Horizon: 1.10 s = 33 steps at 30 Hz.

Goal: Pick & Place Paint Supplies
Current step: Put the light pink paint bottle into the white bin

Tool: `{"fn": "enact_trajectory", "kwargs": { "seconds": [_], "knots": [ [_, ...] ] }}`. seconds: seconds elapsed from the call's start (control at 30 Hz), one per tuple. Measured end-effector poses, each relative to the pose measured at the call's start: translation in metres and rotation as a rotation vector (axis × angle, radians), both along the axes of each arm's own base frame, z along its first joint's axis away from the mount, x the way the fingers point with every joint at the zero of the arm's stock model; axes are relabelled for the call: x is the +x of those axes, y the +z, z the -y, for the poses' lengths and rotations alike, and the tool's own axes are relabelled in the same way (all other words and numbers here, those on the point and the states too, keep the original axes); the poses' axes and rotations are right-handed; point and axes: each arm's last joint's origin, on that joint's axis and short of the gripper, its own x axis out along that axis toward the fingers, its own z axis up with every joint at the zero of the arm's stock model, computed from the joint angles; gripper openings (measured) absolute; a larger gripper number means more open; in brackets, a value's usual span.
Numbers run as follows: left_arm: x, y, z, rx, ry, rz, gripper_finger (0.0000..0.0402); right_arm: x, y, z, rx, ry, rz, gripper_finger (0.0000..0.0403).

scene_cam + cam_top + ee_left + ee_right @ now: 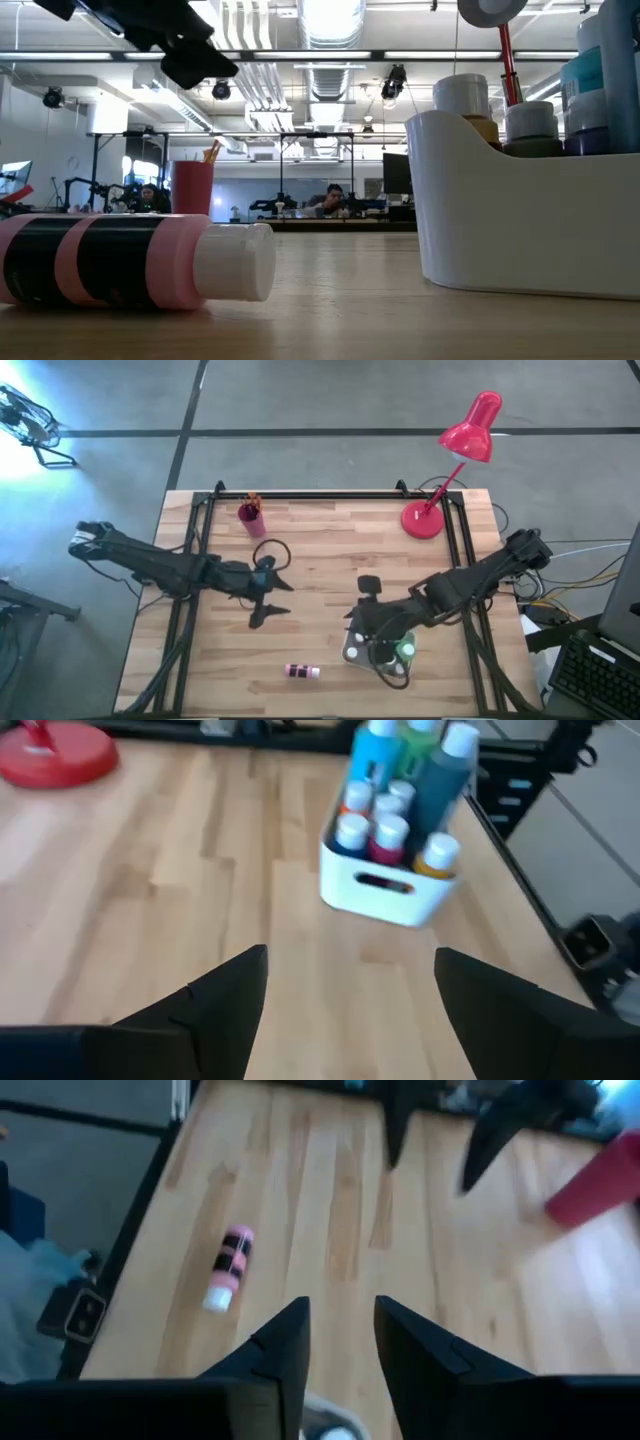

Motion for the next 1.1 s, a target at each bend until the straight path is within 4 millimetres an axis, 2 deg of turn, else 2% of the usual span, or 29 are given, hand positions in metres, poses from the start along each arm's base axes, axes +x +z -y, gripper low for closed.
{"fn": "enact_trajectory", "kwargs": {
  "seconds": [0.27,0.47,0.63,0.9,1.1],
  "knots": [
    [-0.001,-0.011,0.028,-0.03,-0.088,-0.069,0.0291,-0.001,0.035,0.005,-0.012,-0.003,0.075,0.0073],
    [0.009,-0.037,0.054,-0.052,-0.119,-0.198,0.029,-0.008,0.048,0.011,-0.031,-0.01,0.037,0.0057],
    [0.027,-0.053,0.08,-0.037,-0.141,-0.285,0.029,-0.009,0.048,0.016,-0.043,-0.037,0.013,0.0061],
    [0.05,-0.061,0.126,0.023,-0.156,-0.409,0.029,-0.023,0.035,0.028,-0.1,-0.219,-0.153,0.0099],
    [0.065,-0.068,0.15,-0.03,-0.096,-0.452,0.029,-0.027,0.033,0.03,-0.109,-0.238,-0.193,0.012]
  ]
}}
